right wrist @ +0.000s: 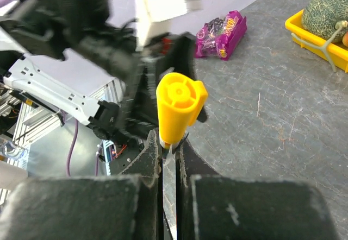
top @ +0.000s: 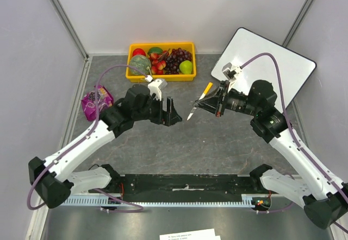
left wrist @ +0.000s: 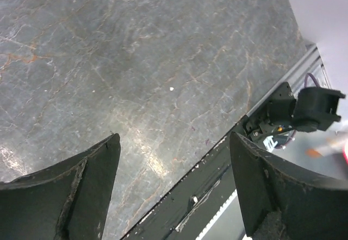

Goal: Write a sentence on the whiteboard
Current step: Pass from the left arm to the right, then pass from the right arm to the left

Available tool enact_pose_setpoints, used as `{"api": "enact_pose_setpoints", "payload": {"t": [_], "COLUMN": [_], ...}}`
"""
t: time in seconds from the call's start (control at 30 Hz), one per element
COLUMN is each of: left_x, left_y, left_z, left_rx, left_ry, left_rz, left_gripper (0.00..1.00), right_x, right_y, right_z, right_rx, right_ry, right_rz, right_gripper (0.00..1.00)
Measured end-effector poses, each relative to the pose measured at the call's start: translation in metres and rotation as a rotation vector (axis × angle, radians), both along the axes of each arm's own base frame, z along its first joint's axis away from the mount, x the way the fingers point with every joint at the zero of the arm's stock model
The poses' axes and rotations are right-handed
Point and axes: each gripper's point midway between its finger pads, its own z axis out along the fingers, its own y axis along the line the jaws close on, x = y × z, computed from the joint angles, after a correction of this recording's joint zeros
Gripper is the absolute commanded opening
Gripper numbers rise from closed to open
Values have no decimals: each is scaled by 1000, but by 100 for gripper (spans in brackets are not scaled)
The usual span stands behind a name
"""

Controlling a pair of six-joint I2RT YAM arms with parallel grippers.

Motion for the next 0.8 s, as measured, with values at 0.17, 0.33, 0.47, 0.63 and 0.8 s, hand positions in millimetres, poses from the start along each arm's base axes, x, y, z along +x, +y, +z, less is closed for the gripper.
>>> {"api": "enact_pose_setpoints", "payload": {"t": [0.17, 0.33, 0.47, 0.63, 0.8], "left_x": [30, 46, 66, 97, 122], "left_y": [-6, -36, -65, -121, -196], "left_z": [-36, -81, -110, -131, -140], "left_rx": [11, 33, 43, 42, 25], "left_ry": [93, 205, 275, 297, 259], "left_rz": [14, -53, -99, -164, -240], "left_gripper": [88, 88, 89, 89, 89], "right_x": [-16, -33, -45, -56, -65], "right_y": [-4, -7, -11, -16, -22], "right_z": [15, 35, 55, 78, 98], "right_rx": [3, 30, 58, 93, 126], "right_ry": [-46, -94, -140, -180, -215], "right_rz": [39, 85, 109, 112, 104], "right_gripper": [0, 0, 0, 0, 0]}}
